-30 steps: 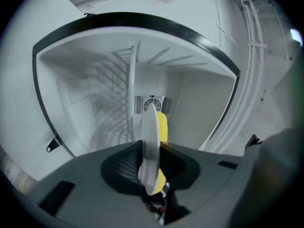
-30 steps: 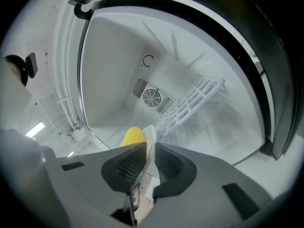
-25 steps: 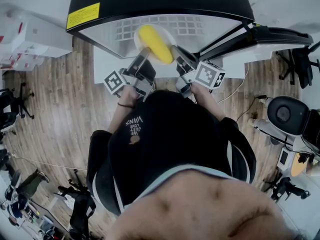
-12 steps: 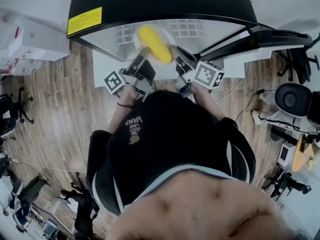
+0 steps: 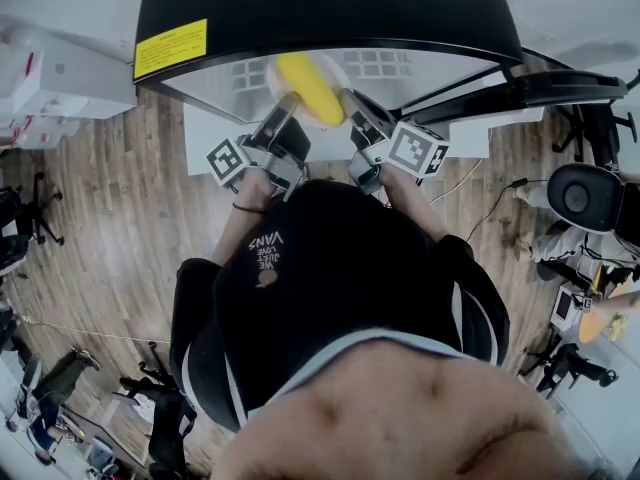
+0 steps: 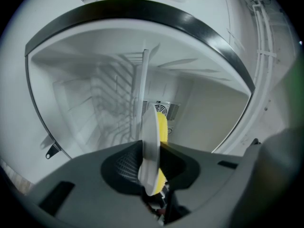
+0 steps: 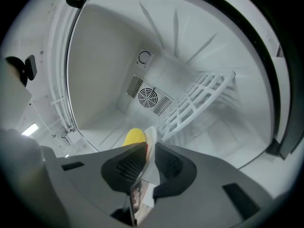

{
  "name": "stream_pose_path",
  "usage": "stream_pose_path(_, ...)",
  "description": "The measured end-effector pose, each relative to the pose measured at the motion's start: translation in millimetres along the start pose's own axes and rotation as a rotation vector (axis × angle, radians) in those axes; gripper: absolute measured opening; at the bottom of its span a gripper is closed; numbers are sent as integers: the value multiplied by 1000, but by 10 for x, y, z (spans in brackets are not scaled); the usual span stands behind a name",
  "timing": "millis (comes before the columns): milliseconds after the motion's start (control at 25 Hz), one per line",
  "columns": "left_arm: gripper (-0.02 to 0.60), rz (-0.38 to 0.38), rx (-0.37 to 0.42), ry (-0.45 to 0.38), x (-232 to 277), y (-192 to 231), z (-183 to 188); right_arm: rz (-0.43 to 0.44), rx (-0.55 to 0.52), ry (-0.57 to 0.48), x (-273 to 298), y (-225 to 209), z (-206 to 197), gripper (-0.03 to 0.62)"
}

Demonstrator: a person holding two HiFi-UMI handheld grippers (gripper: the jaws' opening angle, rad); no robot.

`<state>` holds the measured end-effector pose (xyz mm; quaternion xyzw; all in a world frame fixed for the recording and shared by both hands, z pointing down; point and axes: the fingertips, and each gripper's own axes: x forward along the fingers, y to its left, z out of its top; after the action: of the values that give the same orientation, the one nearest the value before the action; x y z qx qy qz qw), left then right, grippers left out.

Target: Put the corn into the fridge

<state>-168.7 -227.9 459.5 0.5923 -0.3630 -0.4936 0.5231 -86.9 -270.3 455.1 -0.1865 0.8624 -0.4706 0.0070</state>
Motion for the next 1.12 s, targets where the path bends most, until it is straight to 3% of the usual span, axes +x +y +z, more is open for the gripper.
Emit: stream_pose_path(1120,77,23,-61,-62,109,27,128,7,-15,-46,148,-34,172,66)
